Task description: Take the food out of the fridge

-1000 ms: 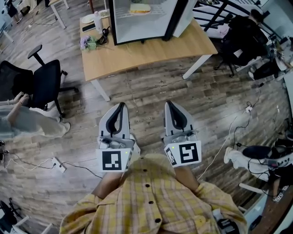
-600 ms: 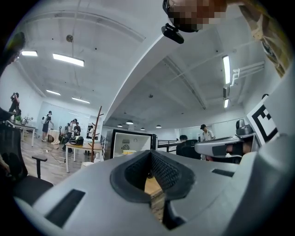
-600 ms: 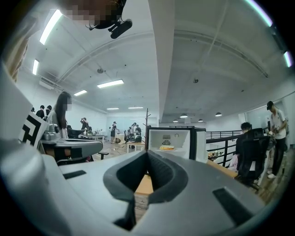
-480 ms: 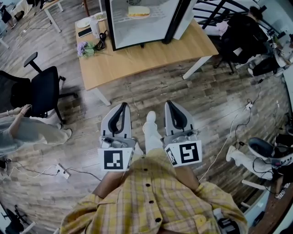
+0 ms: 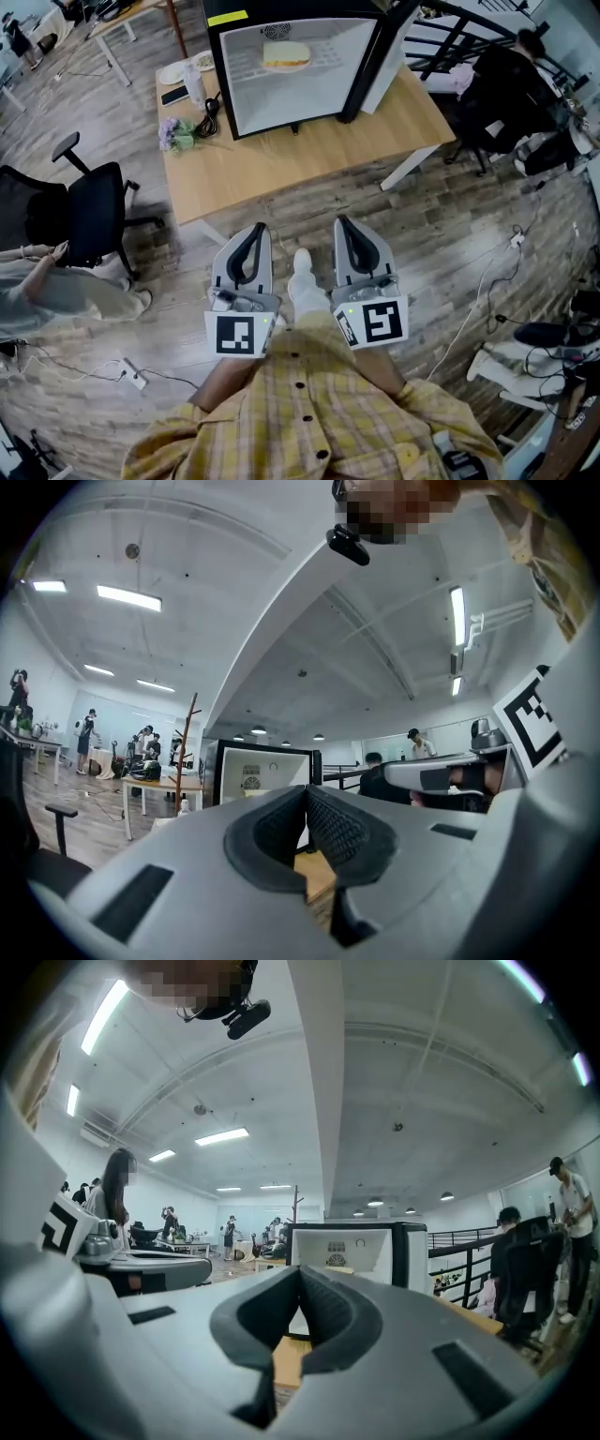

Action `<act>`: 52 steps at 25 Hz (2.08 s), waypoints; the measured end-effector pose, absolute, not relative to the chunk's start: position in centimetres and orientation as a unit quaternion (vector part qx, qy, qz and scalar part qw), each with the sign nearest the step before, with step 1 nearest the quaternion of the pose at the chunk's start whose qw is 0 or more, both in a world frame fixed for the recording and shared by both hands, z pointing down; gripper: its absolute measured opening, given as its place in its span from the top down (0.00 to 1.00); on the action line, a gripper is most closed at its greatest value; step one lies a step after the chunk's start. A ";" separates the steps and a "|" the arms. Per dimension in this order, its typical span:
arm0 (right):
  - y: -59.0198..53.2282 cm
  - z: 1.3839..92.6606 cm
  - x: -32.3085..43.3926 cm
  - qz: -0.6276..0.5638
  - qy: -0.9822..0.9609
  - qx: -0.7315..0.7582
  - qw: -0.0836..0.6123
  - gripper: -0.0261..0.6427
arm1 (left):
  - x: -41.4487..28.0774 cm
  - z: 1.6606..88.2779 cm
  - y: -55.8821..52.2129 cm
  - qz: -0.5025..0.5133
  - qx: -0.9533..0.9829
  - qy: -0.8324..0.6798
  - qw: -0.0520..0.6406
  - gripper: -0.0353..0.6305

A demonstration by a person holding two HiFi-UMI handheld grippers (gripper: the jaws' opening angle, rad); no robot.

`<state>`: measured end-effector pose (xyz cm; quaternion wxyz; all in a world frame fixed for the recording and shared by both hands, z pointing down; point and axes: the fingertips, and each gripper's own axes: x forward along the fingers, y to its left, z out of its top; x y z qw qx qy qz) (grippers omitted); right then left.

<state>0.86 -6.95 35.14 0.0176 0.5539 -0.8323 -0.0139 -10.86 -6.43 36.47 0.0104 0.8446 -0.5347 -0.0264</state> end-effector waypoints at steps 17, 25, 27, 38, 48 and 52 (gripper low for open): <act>-21.6 34.8 3.2 -0.010 -0.851 0.524 0.018 0.95 | -6.6 36.4 -22.5 -0.011 0.843 -0.538 0.010 0.93; -26.3 35.8 5.6 -0.004 -0.855 0.519 0.027 0.95 | -5.0 37.2 -28.2 -0.005 0.837 -0.547 0.025 0.93; -27.4 35.9 6.2 0.000 -0.855 0.518 0.028 0.95 | -4.6 37.5 -29.7 -0.005 0.835 -0.548 0.036 0.93; -30.5 38.1 6.6 0.017 -0.865 0.499 0.046 0.95 | -4.3 42.0 -36.2 -0.059 0.828 -0.526 0.184 0.93; -31.7 39.1 6.1 0.019 -0.874 0.483 0.055 0.95 | -5.5 43.3 -39.8 -0.208 0.786 -0.492 0.311 0.84; -32.3 39.6 5.8 0.026 -0.880 0.471 0.060 0.95 | -6.0 44.5 -41.3 -0.284 0.738 -0.454 0.410 0.81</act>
